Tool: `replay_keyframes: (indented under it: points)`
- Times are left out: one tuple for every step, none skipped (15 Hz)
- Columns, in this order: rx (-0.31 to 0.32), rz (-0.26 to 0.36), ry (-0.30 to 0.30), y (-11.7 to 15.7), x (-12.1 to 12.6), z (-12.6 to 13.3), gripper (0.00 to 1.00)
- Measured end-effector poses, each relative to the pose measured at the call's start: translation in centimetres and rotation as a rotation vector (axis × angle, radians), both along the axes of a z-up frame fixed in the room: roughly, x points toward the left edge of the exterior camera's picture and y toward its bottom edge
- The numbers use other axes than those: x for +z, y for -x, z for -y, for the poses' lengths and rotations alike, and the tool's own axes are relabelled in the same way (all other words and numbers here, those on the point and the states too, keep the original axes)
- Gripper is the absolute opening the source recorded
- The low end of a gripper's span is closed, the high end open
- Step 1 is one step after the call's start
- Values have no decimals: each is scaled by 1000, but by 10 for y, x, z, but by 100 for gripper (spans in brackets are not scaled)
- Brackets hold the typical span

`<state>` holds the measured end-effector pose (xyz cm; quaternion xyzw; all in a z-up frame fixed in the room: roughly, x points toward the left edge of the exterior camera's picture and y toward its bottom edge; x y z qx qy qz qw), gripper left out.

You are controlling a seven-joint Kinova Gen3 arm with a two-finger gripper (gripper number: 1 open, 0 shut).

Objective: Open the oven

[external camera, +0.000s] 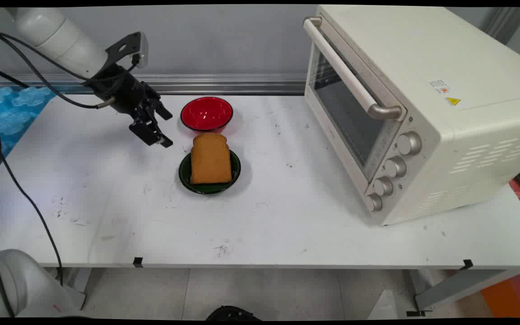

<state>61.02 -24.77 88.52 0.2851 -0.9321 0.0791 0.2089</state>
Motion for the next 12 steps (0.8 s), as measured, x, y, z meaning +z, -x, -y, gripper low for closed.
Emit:
replay_keyframes:
  points:
    - [-4, 4, 0, 3, 0, 1, 100]
    - [-7, 7, 0, 6, 1, 1, 100]
    - [-10, 8, 0, 8, 1, 2, 100]
    - [-12, 10, -1, 11, 1, 2, 100]
    - [-14, 11, -2, 14, 1, 3, 100]
    - [-18, 11, -2, 17, 2, 3, 100]
    - [-20, 12, -3, 21, 2, 3, 100]
    - [-21, 14, -6, 24, 2, 4, 100]
    - [-22, 15, -8, 27, 2, 4, 100]
    - [-22, 17, -9, 29, 3, 4, 100]
    - [-23, 18, -10, 31, 3, 5, 100]
    - [-23, 19, -10, 32, 3, 5, 100]
